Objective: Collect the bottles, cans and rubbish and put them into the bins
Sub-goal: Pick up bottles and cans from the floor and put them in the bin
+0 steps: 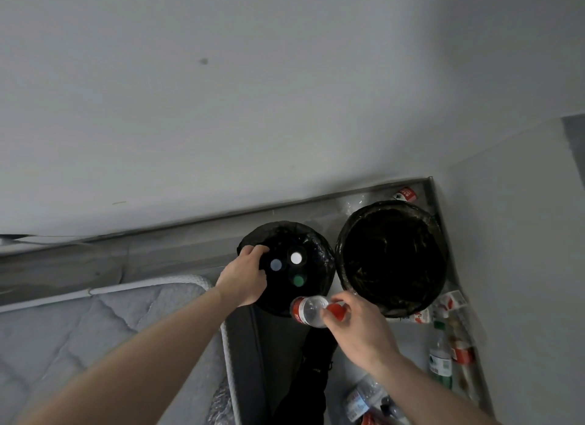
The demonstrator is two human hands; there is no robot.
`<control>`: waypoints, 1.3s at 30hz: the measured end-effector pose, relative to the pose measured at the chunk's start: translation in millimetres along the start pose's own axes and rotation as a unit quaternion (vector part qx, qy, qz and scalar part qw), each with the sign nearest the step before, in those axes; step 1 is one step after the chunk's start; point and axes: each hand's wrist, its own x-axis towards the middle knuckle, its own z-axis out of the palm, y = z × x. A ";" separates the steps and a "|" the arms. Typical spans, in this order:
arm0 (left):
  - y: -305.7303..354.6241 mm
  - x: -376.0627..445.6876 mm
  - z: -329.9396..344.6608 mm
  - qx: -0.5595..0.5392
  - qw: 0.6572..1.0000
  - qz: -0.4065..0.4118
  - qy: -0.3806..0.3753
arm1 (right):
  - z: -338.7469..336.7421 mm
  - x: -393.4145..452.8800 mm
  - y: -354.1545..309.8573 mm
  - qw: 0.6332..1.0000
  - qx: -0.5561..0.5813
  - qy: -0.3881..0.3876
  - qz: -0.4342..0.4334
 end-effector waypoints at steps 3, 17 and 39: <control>-4.7 -18.3 -26.0 0.030 0.994 0.064 0.081 | 2.9 -2.9 -13.3 1.000 -0.004 0.000 -0.010; -73.5 -42.8 -1.7 0.096 0.956 0.030 0.274 | 71.8 47.9 -69.4 0.996 -0.088 -0.014 0.010; -24.9 -62.8 0.2 0.215 0.964 0.091 0.126 | 20.0 -18.9 12.0 0.996 -0.062 -0.039 0.059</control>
